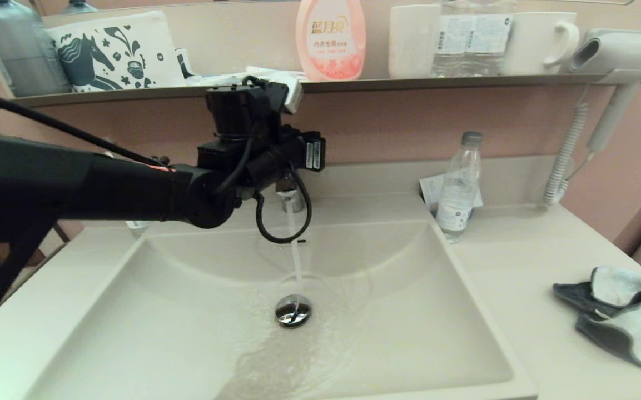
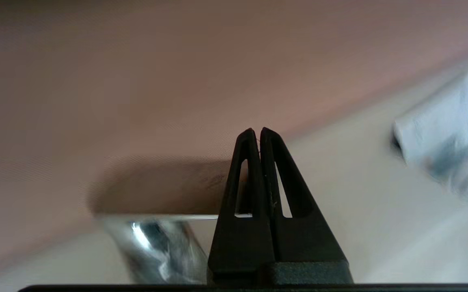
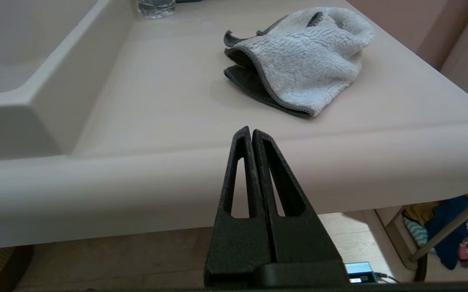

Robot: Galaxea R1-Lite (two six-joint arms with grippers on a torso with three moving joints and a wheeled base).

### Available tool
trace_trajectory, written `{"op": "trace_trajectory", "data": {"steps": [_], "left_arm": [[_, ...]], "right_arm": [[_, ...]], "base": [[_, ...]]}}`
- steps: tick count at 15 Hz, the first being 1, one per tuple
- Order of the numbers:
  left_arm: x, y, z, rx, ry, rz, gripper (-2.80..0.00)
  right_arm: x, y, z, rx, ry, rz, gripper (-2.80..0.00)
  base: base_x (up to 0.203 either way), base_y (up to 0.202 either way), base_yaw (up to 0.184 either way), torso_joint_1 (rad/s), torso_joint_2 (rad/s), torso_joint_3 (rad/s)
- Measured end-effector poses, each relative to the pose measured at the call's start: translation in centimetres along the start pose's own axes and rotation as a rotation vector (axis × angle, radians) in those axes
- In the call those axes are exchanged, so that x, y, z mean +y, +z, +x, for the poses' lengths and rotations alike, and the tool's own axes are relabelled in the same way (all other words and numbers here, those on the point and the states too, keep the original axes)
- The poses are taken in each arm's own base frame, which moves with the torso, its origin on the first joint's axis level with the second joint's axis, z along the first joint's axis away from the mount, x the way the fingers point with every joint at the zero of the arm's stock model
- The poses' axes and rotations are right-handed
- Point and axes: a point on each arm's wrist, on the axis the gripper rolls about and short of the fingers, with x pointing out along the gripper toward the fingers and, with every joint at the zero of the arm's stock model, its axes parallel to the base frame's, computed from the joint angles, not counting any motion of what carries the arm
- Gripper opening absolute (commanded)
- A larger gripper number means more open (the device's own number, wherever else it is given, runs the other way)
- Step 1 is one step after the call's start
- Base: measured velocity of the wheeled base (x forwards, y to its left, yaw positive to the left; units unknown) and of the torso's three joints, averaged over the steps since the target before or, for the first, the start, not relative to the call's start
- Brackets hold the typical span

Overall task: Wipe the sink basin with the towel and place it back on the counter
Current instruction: Turn off the faucet, then pick up the cloth

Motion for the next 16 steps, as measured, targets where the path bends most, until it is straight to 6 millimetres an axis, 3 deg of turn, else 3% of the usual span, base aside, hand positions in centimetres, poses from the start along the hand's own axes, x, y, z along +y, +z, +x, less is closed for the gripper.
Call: {"op": "trace_trajectory", "data": {"steps": [4, 9, 13, 16], "left_arm": [[-1.1, -1.2, -0.8, -0.004, -0.021, 0.003, -2.8], [-0.5, 0.9, -3.1, -0.034, -0.016, -0.001, -2.8], [2.5, 2.4, -9.5, -0.081, 0.04, -0.012, -2.8], [4.0, 1.5, -16.5, -0.068, 0.082, -0.024, -2.8]], "right_arm": [[0.0, 0.0, 0.0, 0.0, 0.0, 0.0, -2.8], [0.0, 0.0, 0.0, 0.0, 0.0, 0.0, -2.8], [0.0, 0.0, 0.0, 0.0, 0.0, 0.0, -2.8], [0.0, 0.0, 0.0, 0.0, 0.0, 0.0, -2.8]], "base": [[0.0, 0.0, 0.0, 0.0, 0.0, 0.0], [0.0, 0.0, 0.0, 0.0, 0.0, 0.0], [0.0, 0.0, 0.0, 0.0, 0.0, 0.0], [0.0, 0.0, 0.0, 0.0, 0.0, 0.0]]}}
